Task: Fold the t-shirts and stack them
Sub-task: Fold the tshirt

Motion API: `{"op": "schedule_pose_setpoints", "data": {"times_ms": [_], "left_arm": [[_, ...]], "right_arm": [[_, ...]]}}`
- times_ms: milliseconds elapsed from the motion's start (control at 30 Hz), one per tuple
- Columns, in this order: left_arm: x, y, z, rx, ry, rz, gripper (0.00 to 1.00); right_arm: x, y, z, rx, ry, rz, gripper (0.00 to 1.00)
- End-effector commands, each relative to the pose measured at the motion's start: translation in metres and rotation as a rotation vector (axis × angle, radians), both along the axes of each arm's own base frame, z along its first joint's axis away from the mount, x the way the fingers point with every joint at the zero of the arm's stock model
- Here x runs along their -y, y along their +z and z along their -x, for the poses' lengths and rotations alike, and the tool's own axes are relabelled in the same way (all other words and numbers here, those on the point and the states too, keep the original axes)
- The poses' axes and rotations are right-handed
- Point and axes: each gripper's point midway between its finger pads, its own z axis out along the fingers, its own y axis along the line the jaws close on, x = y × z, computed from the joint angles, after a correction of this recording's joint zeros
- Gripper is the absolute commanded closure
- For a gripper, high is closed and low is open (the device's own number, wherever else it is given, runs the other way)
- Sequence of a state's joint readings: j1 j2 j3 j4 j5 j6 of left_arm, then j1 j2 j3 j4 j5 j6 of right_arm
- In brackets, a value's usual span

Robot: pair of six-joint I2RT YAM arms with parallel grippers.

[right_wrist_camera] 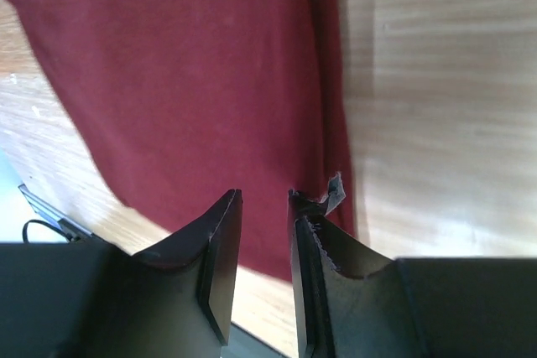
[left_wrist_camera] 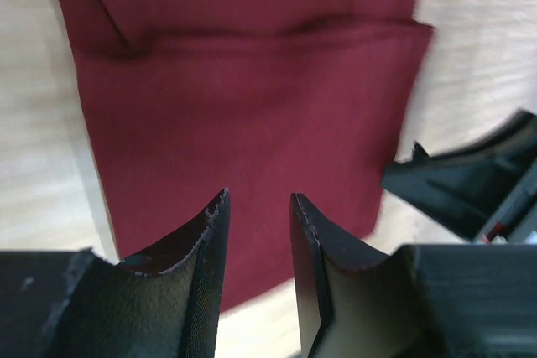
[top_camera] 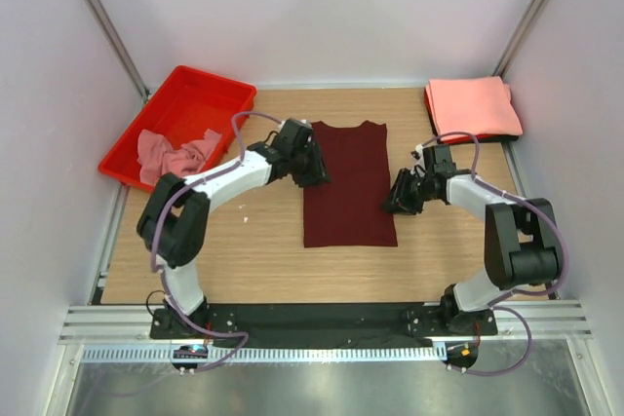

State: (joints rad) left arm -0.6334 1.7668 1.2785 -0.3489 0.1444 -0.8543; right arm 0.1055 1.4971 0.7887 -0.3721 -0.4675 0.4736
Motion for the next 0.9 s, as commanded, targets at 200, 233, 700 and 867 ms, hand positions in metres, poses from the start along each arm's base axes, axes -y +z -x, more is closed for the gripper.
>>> {"op": "schedule_pose_setpoints", "data": {"times_ms": [200,233,700,867], "left_arm": [[-0.016,-0.061,-0.066,-0.041,0.023,-0.047,0.65],[-0.019,-0.059,-0.072,-0.034,0.030,-0.044,0.65],[-0.030,0.002,-0.041,-0.011,-0.037,0.091,0.59],[-0.058,-0.027,0.021,-0.090,-0.046,0.012,0.54]], "right_arm": [[0.012,-0.033,-0.008,0.004,-0.029,0.068,0.67],[0.015,-0.033,-0.007,0.006,-0.040,0.082,0.67],[0.051,-0.005,0.035,-0.101,-0.207,0.249,0.55],[0.043,-0.009,0.062,-0.143,-0.209,0.208,0.53]]}}
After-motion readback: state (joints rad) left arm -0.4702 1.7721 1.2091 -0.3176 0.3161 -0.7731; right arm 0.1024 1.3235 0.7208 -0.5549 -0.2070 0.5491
